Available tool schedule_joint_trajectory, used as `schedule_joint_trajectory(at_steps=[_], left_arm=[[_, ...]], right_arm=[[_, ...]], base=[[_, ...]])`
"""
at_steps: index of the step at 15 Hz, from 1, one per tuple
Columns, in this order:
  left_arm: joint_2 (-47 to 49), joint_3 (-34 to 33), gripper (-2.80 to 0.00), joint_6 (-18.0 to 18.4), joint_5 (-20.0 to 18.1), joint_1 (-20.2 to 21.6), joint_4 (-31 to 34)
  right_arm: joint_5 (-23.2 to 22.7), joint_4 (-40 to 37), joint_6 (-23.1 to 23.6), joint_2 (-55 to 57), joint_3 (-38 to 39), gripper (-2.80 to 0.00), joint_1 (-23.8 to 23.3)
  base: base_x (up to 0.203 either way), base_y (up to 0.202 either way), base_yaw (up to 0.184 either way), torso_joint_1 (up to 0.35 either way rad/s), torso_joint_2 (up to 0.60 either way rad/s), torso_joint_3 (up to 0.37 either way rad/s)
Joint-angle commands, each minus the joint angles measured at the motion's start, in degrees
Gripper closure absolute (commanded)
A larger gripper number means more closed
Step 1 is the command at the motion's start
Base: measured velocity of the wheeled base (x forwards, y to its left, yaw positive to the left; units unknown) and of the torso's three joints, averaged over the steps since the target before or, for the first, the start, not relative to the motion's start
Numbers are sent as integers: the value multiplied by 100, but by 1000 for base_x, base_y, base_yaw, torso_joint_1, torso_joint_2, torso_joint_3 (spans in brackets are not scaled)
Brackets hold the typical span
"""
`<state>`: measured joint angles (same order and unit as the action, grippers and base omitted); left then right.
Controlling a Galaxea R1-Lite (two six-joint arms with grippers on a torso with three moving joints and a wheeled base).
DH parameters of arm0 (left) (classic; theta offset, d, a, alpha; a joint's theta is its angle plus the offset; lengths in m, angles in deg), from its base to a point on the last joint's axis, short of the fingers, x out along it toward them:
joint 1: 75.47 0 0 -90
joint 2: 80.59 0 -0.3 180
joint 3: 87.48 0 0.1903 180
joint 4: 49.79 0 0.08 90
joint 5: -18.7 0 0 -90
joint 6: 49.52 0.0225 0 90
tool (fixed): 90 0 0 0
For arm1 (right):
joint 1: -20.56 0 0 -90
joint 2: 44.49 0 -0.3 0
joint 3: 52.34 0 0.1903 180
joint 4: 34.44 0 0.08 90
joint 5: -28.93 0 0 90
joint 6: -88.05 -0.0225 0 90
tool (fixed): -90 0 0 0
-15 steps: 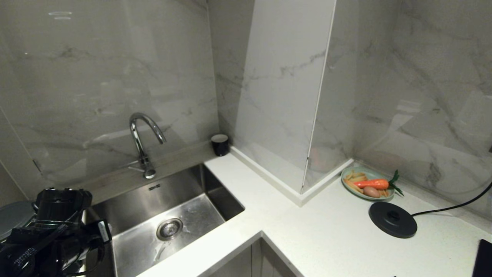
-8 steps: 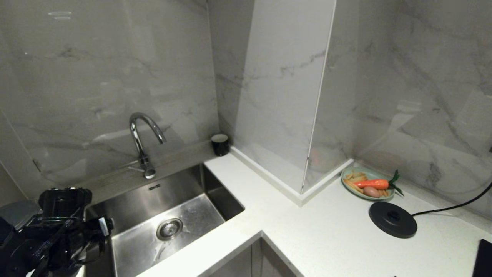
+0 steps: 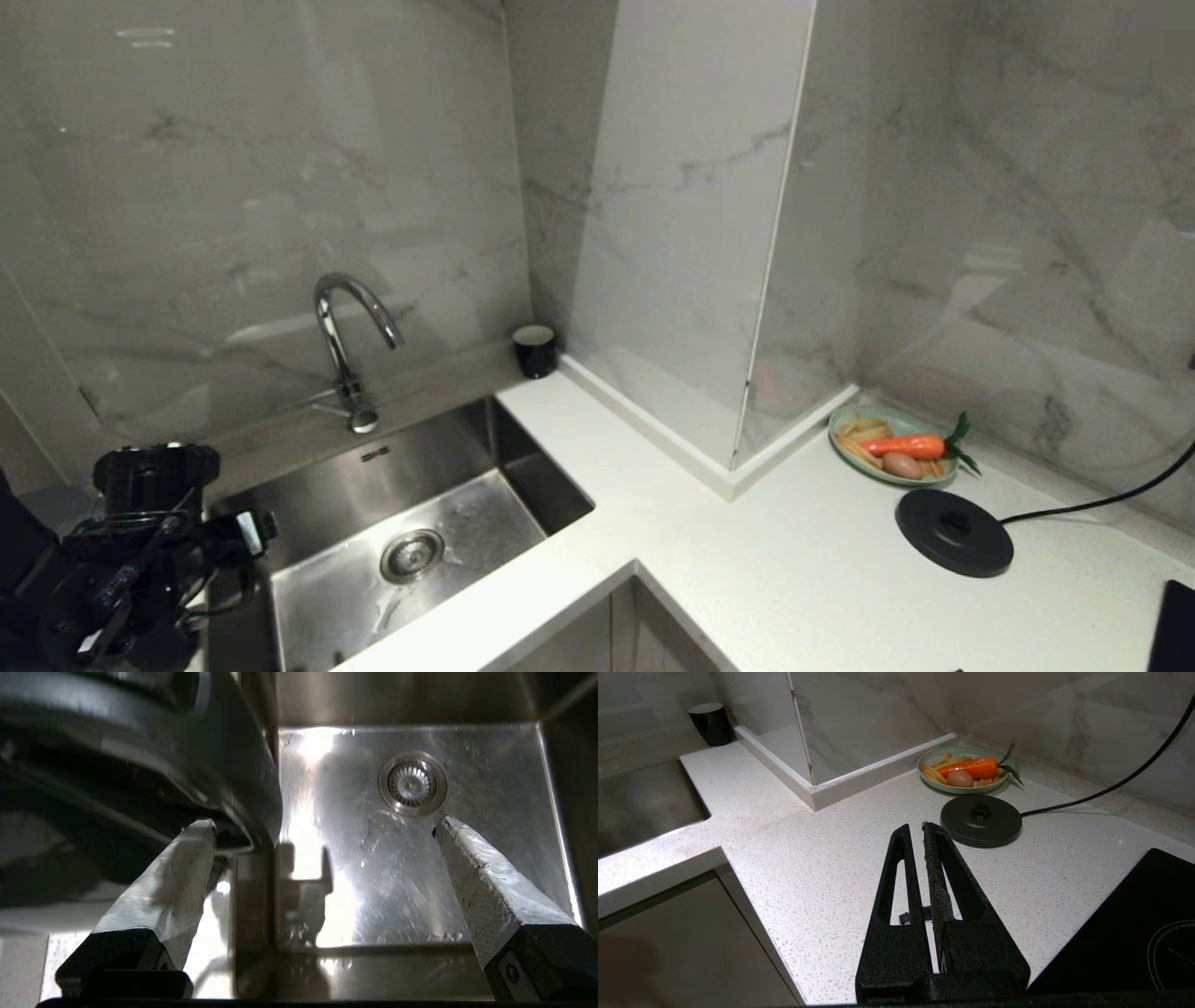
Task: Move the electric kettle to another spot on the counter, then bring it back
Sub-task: Grab the kettle
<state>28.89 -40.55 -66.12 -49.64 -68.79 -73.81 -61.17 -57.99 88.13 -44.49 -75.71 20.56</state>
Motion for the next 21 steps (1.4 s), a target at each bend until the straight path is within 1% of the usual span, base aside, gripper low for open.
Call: schedule_joint_trajectory(at_steps=[1,2,5,8,10,13,16,18,21], left_arm=[[284,-10,-280,62,5,45,-444],[320,-2,-280,178,5,112,-555],[392,61,-280,269,-4,220,-664],[510,48,-280,286,-59,339,-786],[658,5,-280,342,-124,433,-1165],[1004,-23,-280,644,-127,563,-1969],[1269,-27,-280,831,-177,594,-2557],[1295,-27,-280,842,-225,589,-2724],[1314,10,-280,842,-241,589,-2731]], right_arm=[[1,1,1,0,0,0,0],[1,1,1,6,0,0,0],[1,1,1,0,0,0,0],[1,1,1,0,0,0,0],[1,1,1,0,0,0,0],[1,1,1,0,0,0,0],[-4,1,1,0,0,0,0],[1,1,1,0,0,0,0],[1,1,1,0,0,0,0]], base=[[0,0,0,0,0,0],[0,0,0,0,0,0],[0,0,0,0,0,0],[0,0,0,0,0,0],[0,0,0,0,0,0],[0,0,0,0,0,0],[0,0,0,0,0,0],[0,0,0,0,0,0],[0,0,0,0,0,0]])
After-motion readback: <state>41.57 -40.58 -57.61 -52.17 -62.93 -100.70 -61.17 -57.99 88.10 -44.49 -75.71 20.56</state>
